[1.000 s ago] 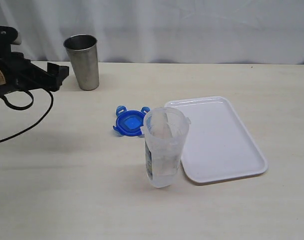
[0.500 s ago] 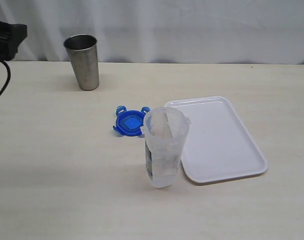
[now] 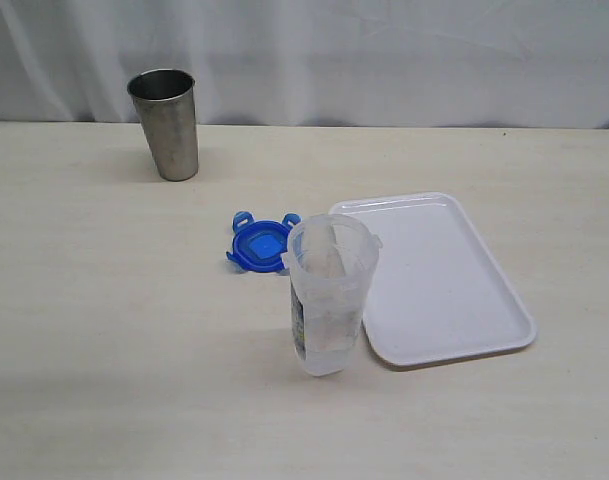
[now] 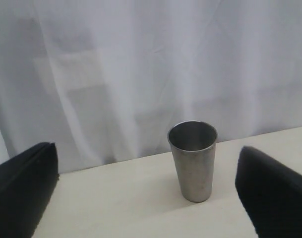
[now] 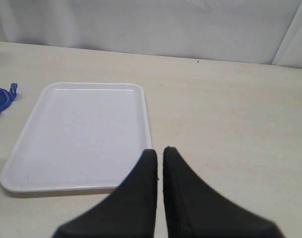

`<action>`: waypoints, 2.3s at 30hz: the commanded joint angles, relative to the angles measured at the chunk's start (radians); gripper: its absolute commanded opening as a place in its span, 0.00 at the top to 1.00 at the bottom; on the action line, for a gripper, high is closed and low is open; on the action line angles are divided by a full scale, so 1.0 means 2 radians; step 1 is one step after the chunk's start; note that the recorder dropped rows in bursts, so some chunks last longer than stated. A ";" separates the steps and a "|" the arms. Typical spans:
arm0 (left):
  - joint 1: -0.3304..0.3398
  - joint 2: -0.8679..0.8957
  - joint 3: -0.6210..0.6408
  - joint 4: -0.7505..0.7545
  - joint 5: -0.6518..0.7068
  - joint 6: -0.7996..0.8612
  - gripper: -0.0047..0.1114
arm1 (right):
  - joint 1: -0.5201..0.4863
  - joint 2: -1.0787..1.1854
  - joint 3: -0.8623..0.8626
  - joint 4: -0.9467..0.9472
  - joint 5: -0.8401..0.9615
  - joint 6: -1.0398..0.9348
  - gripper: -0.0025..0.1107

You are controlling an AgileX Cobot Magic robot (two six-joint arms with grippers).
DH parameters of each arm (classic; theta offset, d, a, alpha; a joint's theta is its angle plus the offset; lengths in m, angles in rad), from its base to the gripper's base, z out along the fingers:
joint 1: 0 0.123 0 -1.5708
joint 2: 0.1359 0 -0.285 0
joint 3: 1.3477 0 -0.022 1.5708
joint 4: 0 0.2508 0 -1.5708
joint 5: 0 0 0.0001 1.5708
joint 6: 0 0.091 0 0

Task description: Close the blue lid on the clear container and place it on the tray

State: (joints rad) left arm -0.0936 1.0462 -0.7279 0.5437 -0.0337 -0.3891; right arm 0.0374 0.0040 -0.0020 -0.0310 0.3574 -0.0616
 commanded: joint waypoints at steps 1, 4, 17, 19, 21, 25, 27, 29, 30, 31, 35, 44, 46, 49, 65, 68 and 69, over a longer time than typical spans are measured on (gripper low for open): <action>-0.001 -0.003 0.002 -0.002 -0.002 0.000 0.18 | -0.002 -0.002 0.001 -0.001 -0.001 -0.002 0.94; -0.001 -0.003 0.002 -0.001 -0.009 0.000 0.18 | -0.002 -0.002 0.001 -0.001 -0.001 -0.002 0.94; -0.001 -0.003 0.002 -0.002 0.011 -0.002 0.62 | -0.002 -0.002 0.001 -0.001 -0.001 -0.002 0.94; -0.001 -0.003 0.002 -0.003 0.021 -0.005 0.69 | -0.002 -0.002 0.001 -0.001 -0.001 -0.002 0.94; -0.001 -0.003 0.002 -0.021 0.030 -0.006 0.74 | -0.002 -0.002 0.001 -0.001 -0.001 -0.002 0.94; -0.001 -0.003 0.002 -0.078 0.055 -0.006 0.92 | -0.002 -0.002 0.001 -0.001 -0.001 -0.002 0.94; -0.001 -0.003 0.002 -0.077 0.067 -0.003 0.96 | -0.002 -0.002 0.001 -0.001 -0.001 -0.002 0.94; -0.001 -0.003 0.002 -0.067 0.078 0.001 0.96 | -0.002 -0.002 0.001 -0.001 -0.001 -0.002 0.94; -0.001 -0.003 0.002 -0.066 0.087 0.003 0.96 | -0.002 -0.002 0.001 -0.001 -0.001 -0.002 0.94; -0.001 -0.001 0.000 -0.066 0.095 0.011 0.96 | -0.002 -0.002 0.001 -0.001 -0.001 -0.002 0.94; -0.001 0.026 -0.040 -0.067 0.195 0.063 0.96 | -0.002 -0.002 0.001 -0.001 -0.001 -0.002 0.94; -0.001 0.124 -0.087 -0.222 0.295 0.210 0.96 | -0.002 -0.002 0.001 -0.001 -0.001 -0.002 0.94; -0.001 0.150 -0.087 -0.333 0.294 0.312 0.96 | -0.002 -0.002 0.001 -0.001 -0.001 -0.002 0.94; -0.001 0.187 -0.087 -0.480 0.298 0.439 0.96 | -0.002 -0.002 0.001 -0.001 -0.001 -0.002 0.94; -0.115 0.384 -0.087 -0.852 0.157 0.654 0.63 | -0.002 -0.002 0.001 -0.001 -0.001 -0.003 0.94; -0.128 0.406 -0.087 -0.950 0.129 0.654 0.63 | -0.002 -0.002 0.001 -0.001 -0.001 -0.002 0.94; -0.133 0.422 -0.088 -1.023 0.131 0.654 0.63 | -0.002 -0.002 0.001 -0.001 -0.001 -0.002 0.94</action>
State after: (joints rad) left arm -0.3422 1.8535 -0.8976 -1.2998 0.2616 0.9159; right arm 0.0374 0.0040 -0.0020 -0.0310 0.3574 -0.0616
